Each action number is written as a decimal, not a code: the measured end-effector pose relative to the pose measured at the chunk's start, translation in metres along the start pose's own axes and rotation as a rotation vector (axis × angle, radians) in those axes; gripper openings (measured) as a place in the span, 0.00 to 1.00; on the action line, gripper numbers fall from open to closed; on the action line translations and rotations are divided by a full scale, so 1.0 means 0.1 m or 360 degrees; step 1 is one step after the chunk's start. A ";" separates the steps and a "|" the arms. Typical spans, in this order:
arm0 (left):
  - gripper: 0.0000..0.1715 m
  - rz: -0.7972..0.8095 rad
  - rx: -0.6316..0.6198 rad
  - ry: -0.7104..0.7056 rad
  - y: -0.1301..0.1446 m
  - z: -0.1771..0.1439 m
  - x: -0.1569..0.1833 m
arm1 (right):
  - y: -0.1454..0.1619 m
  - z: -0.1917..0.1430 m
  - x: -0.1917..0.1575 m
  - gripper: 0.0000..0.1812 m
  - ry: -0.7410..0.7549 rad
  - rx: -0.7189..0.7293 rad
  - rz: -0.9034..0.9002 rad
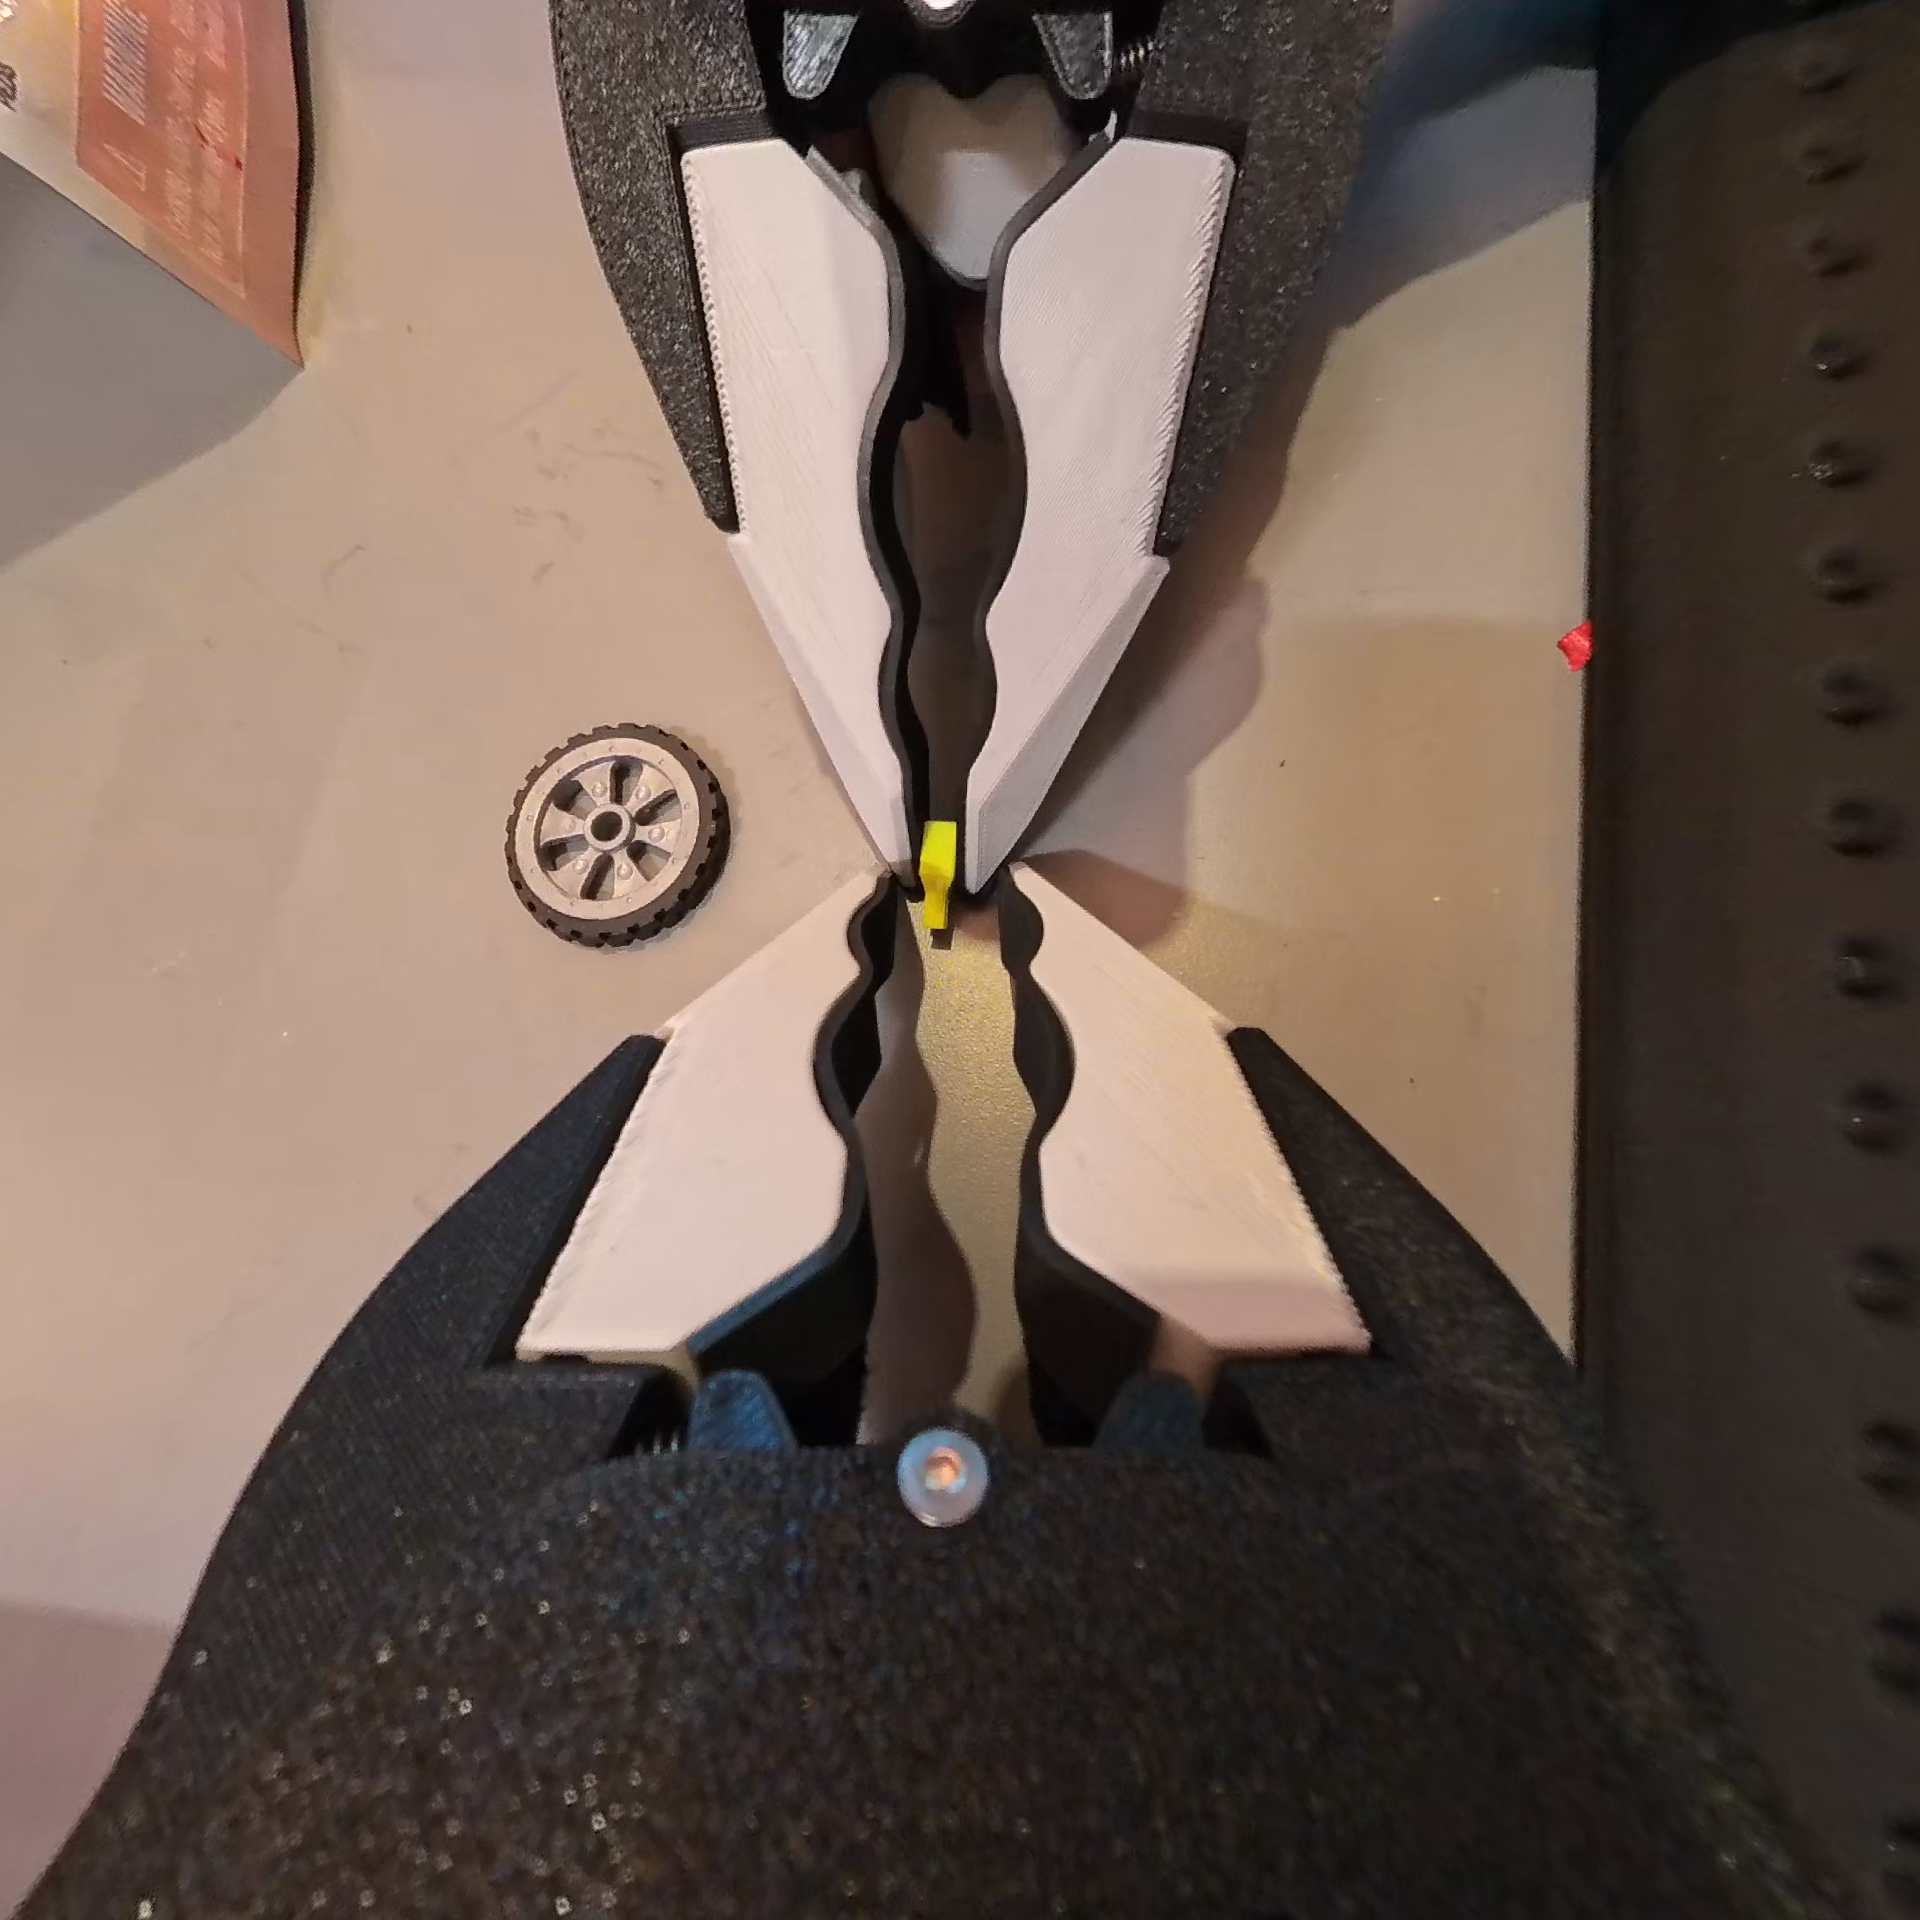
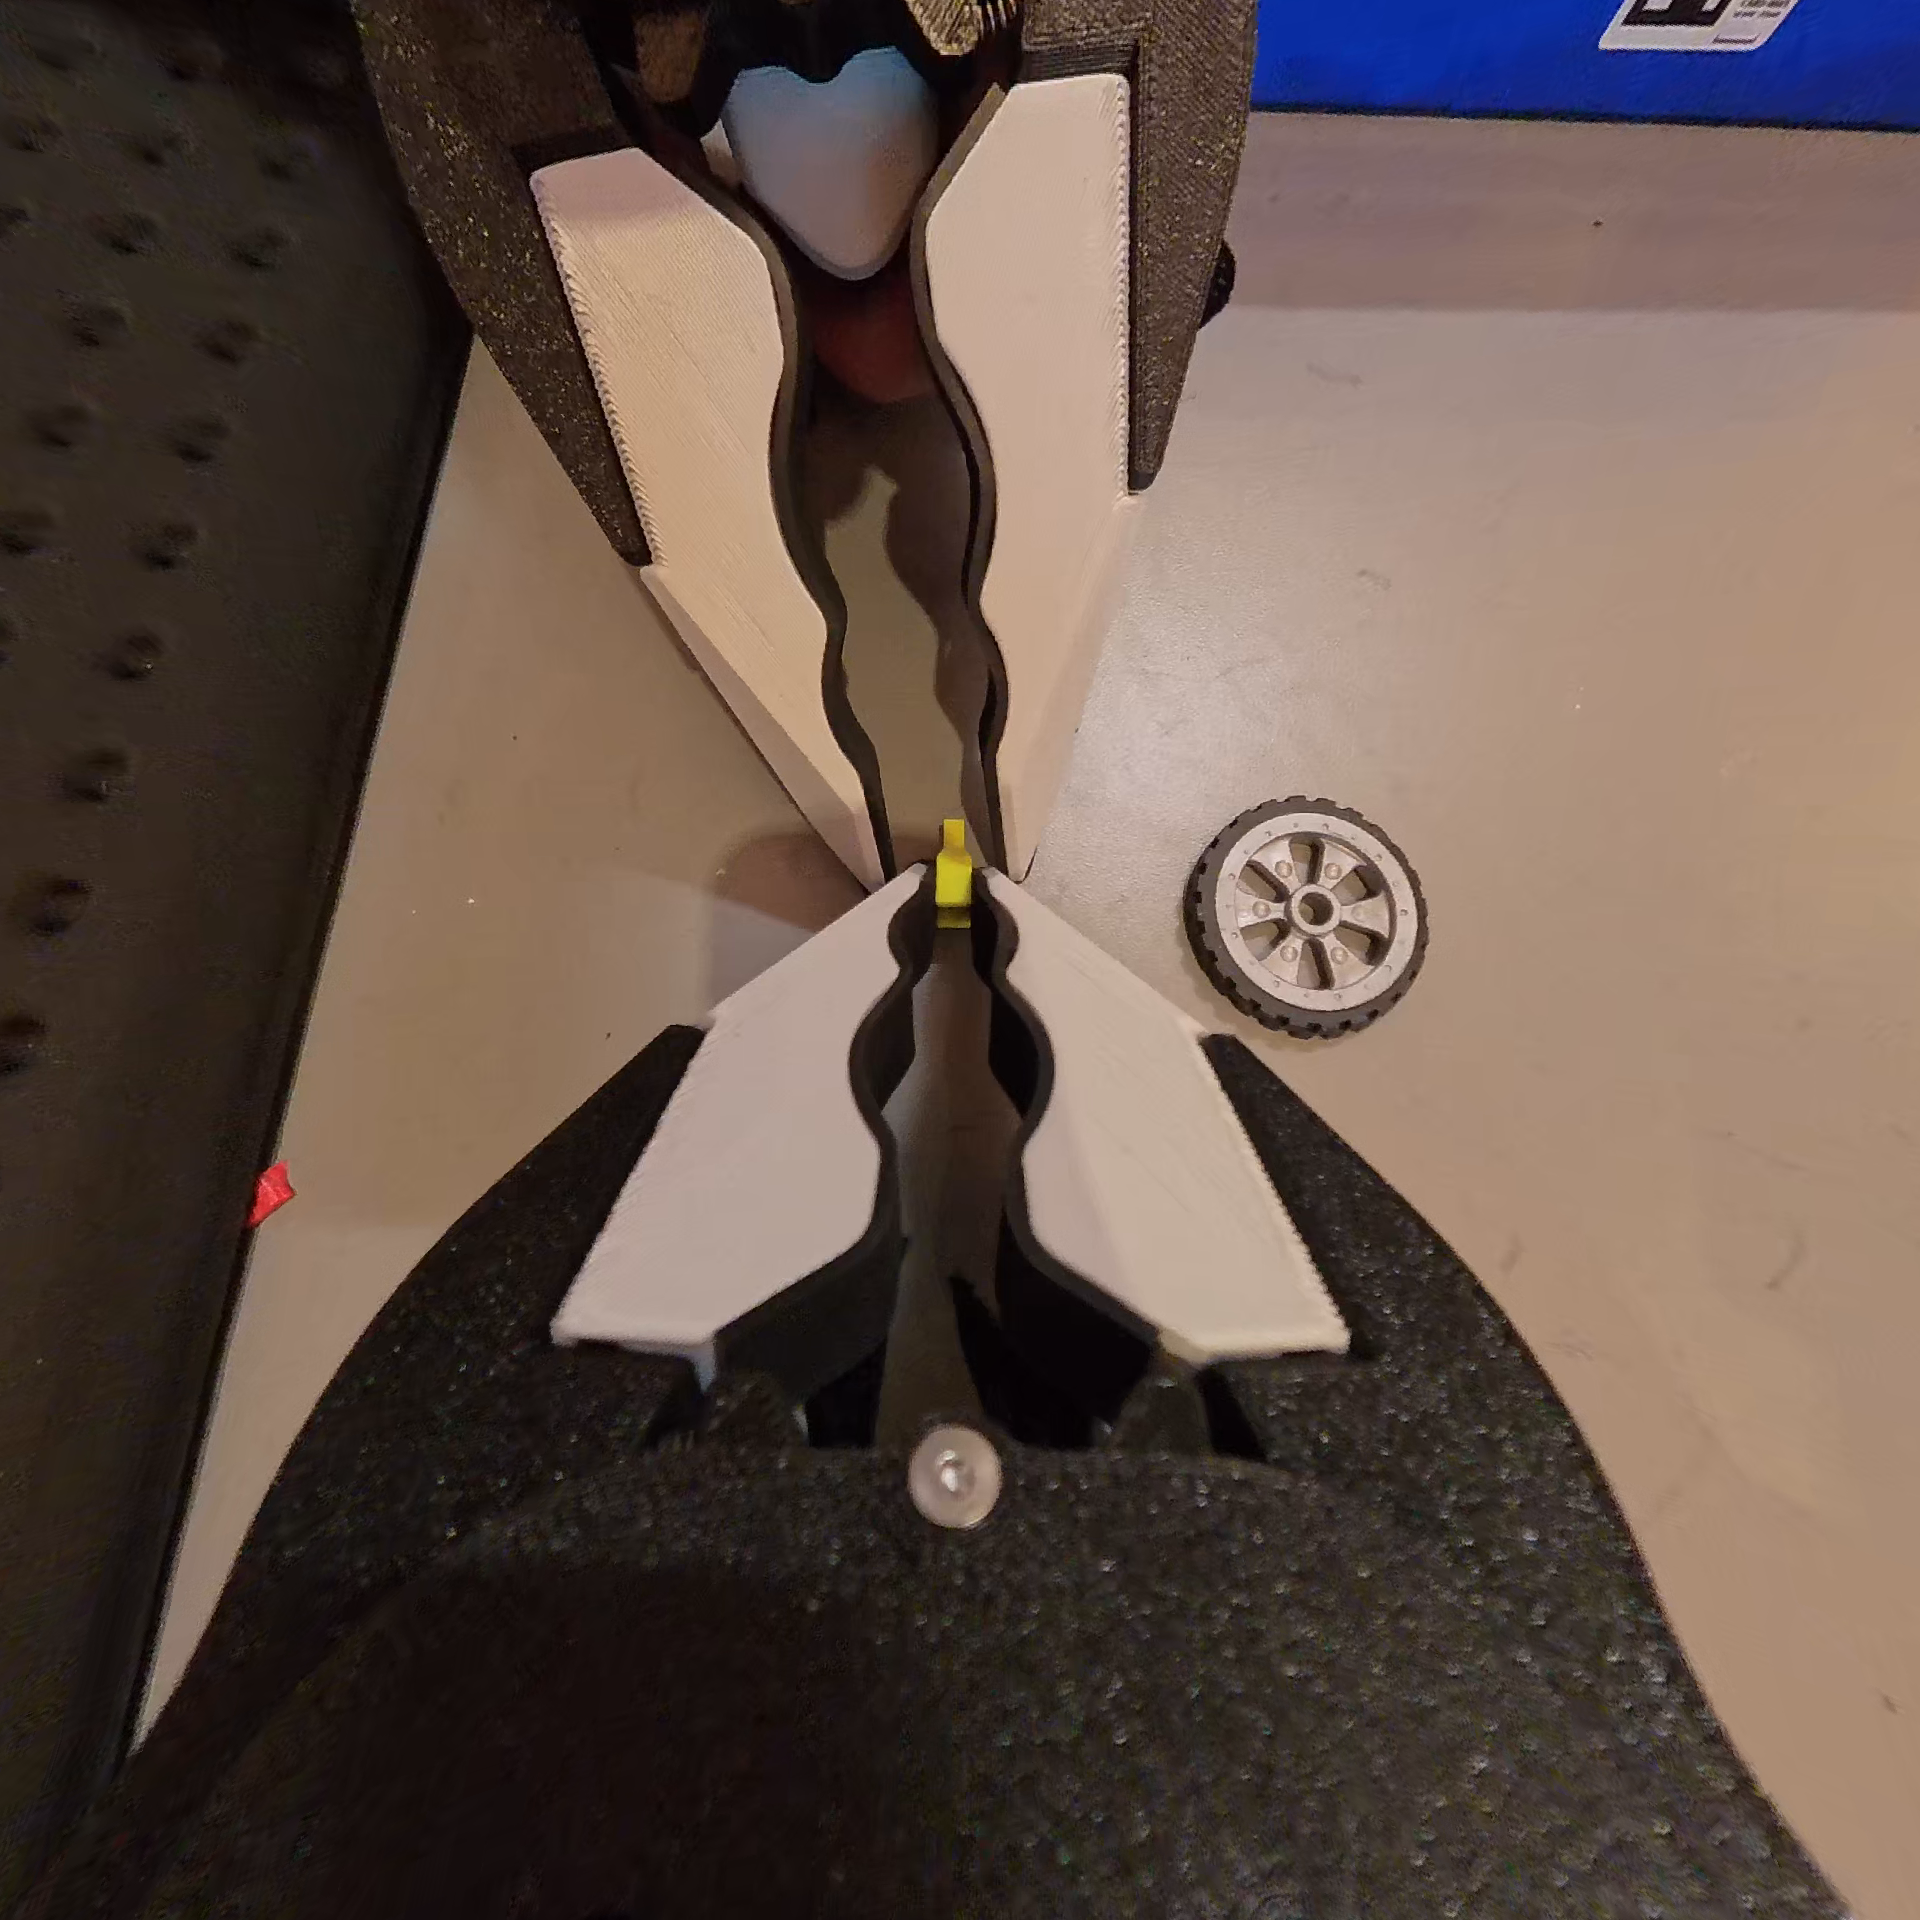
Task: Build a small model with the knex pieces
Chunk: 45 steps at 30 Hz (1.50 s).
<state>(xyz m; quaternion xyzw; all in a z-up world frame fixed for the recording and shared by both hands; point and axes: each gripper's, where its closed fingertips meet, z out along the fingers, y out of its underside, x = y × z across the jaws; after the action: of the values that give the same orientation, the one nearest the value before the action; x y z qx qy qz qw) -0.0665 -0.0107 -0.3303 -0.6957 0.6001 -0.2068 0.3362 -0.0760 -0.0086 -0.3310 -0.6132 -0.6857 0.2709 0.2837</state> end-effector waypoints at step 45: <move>0.55 -0.0083 0.0582 -0.0187 -0.65 -0.53 -0.12 | -0.13 -0.28 0.27 0.03 0.0133 0.0313 0.0081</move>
<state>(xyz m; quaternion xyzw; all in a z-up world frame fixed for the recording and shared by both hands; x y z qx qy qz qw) -0.0603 -0.0069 -0.2454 -0.6492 0.5137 -0.2802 0.4860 -0.0673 0.0175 -0.3006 -0.6103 -0.6276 0.3181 0.3640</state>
